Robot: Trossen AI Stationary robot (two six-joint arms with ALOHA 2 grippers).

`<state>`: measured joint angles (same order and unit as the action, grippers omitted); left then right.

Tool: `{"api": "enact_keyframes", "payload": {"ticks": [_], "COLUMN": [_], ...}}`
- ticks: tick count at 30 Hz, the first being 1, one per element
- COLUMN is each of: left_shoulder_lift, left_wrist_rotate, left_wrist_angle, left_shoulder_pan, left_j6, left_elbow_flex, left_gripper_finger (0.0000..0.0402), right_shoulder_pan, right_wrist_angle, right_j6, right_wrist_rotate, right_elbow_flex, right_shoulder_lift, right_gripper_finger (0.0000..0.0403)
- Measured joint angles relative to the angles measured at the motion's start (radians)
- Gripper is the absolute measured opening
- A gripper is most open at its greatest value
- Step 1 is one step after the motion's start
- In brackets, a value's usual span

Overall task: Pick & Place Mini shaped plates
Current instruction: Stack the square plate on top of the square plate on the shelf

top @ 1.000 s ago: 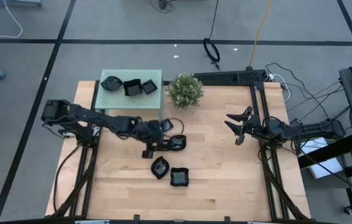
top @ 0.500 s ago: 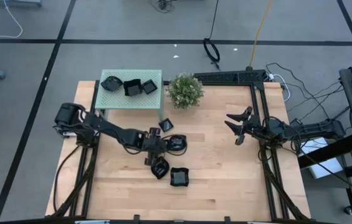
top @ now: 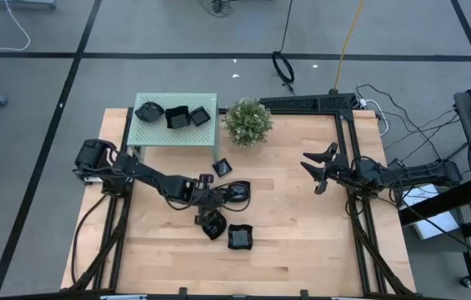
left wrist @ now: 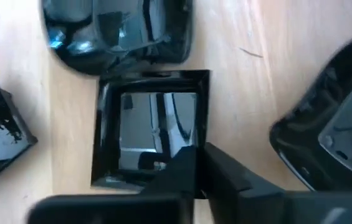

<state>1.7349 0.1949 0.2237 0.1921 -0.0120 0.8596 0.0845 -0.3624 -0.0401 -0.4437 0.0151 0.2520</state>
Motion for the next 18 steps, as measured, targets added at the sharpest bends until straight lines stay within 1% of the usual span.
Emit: {"api": "enact_keyframes", "payload": {"ticks": [2, 7, 12, 15, 18], "left_shoulder_lift": [-0.007, -0.049, -0.144, -0.222, -0.301], "left_wrist_rotate": [0.0, -0.012, -0.005, 0.046, 0.127], "left_wrist_angle": [-0.001, 0.007, 0.004, 0.004, -0.012], "left_shoulder_pan": [-0.001, -0.001, -0.002, -0.002, -0.002], "left_j6": [-0.016, -0.044, -0.06, -0.062, -0.033], "left_elbow_flex": [0.0, -0.003, -0.003, -0.003, -0.003], "left_gripper_finger": [0.0011, 0.0021, 0.0006, 0.0014, 0.0019], "right_shoulder_pan": [0.0, 0.0, 0.0, 0.0, 0.0], "right_wrist_angle": [0.0, 0.0, 0.0, -0.001, -0.001], "right_j6": [0.0, 0.0, 0.0, 0.0, 0.0], "right_wrist_rotate": [0.0, 0.0, 0.0, 0.0, 0.0], "right_elbow_flex": [0.0, 0.0, 0.0, 0.0, 0.0], "right_shoulder_lift": [0.0, 0.0, 0.0, 0.0, 0.0], "right_gripper_finger": [0.0144, 0.0144, 0.0144, 0.0144, 0.0144]}}
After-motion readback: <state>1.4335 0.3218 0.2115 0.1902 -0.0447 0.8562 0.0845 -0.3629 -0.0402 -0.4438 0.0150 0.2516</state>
